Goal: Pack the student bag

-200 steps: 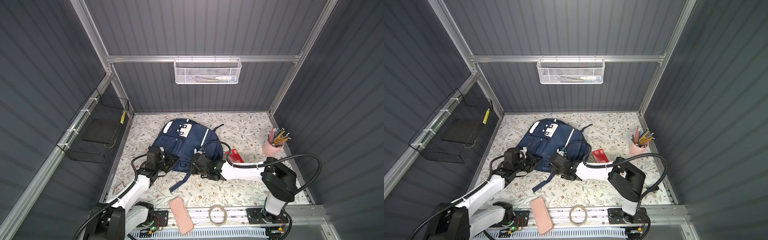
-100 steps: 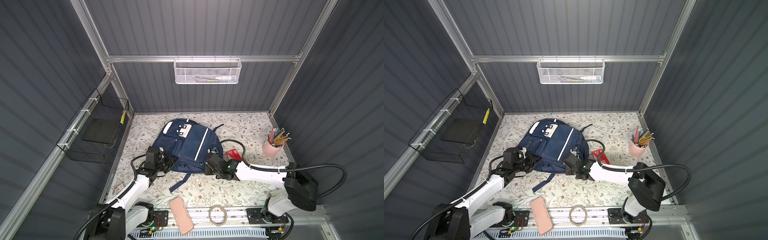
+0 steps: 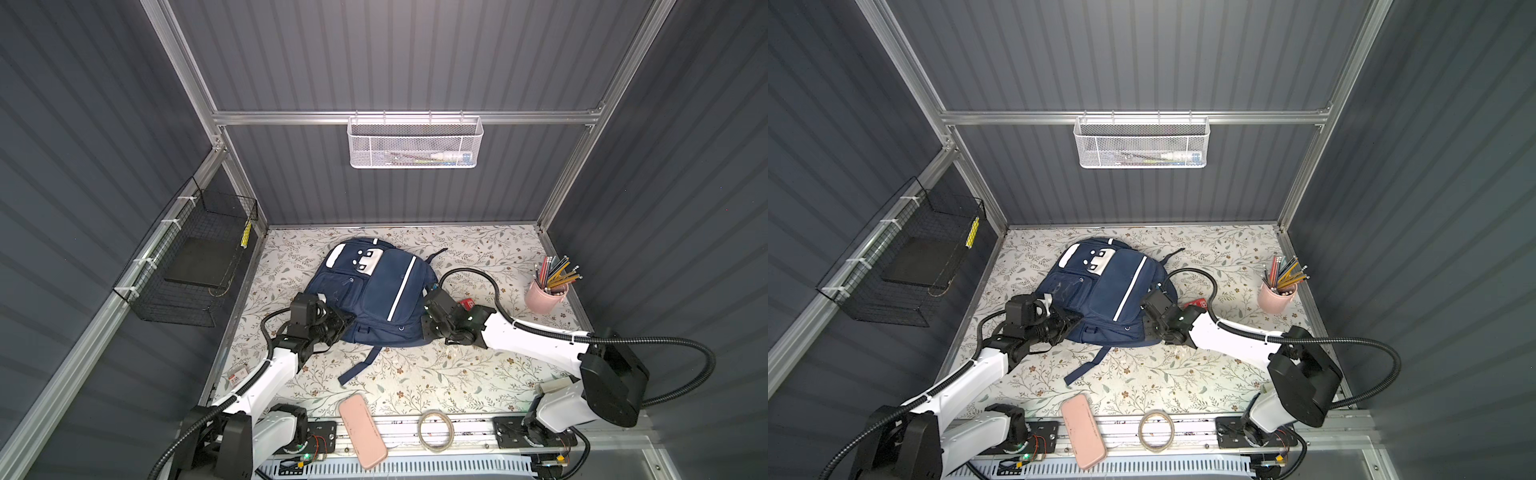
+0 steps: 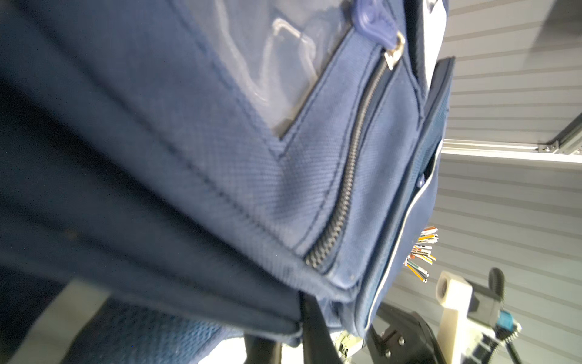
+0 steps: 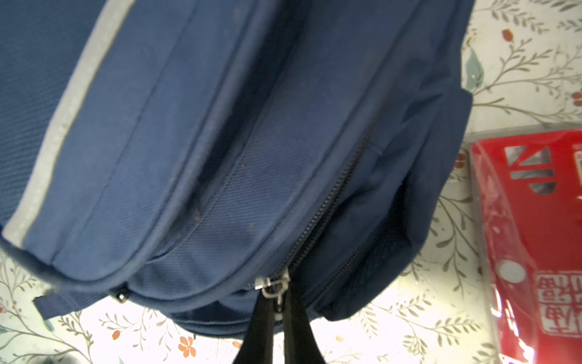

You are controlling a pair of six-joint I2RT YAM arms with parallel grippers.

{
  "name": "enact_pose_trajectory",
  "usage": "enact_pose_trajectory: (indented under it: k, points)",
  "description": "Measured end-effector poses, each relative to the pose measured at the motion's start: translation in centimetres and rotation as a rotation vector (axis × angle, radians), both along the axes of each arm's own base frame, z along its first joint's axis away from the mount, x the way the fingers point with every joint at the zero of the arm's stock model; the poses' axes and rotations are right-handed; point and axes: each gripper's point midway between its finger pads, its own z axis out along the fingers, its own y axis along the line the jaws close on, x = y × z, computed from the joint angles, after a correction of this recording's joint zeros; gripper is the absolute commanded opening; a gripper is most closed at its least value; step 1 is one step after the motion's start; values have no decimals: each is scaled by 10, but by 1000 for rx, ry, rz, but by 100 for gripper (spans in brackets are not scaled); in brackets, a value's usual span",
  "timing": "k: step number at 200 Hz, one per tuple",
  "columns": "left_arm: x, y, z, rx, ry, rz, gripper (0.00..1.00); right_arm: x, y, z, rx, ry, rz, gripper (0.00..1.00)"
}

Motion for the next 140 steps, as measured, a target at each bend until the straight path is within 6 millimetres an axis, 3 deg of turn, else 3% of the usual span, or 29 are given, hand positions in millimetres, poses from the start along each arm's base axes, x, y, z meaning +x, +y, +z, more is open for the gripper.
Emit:
enact_pose_trajectory:
  k: [21, 55, 79, 92, 121, 140]
  points:
    - [13, 9, -1, 36, -3, 20, 19, -16, 18, 3, -28, -9, 63, 0]
    - [40, 29, 6, 76, -43, 70, 70, -40, 58, 6, -23, -2, 163, 0]
    - [52, 44, 24, 99, -101, 105, 89, -46, 96, 1, 7, 32, 211, 0]
    - [50, 51, 41, 125, -140, 133, 88, -42, 118, 0, 26, 50, 221, 0]
    - [27, 58, 77, 125, -192, 173, 74, -31, 164, 8, 99, 64, 246, 0]
    - [10, 49, 73, 33, -183, 170, 70, -28, 182, 17, 162, 60, 253, 0]
